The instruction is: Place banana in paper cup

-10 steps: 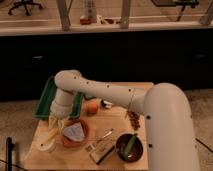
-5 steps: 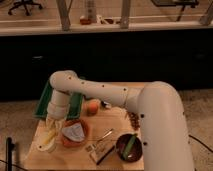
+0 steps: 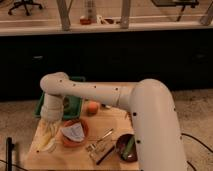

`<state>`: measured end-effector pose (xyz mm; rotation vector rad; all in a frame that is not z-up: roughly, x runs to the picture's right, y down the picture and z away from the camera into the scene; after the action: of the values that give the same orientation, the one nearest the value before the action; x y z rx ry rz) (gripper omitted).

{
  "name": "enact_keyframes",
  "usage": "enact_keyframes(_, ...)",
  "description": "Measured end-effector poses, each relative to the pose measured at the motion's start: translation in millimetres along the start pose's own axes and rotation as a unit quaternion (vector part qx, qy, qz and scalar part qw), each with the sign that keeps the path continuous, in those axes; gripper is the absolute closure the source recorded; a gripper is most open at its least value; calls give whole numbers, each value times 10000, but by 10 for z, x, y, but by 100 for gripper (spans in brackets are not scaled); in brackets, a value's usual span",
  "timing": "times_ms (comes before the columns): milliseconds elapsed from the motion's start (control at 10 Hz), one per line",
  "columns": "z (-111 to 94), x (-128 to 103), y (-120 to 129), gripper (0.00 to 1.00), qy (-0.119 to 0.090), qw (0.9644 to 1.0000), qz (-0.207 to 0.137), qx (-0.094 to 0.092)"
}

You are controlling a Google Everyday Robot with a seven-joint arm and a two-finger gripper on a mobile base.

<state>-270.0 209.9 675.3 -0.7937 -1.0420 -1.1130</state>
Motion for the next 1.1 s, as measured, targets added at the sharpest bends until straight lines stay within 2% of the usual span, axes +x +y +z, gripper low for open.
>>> enact_keyframes(600,42,-21,-156,100,293,9986,-437,-113)
enact_keyframes(1100,32,-33,-221,100,394,9964,-729,-157)
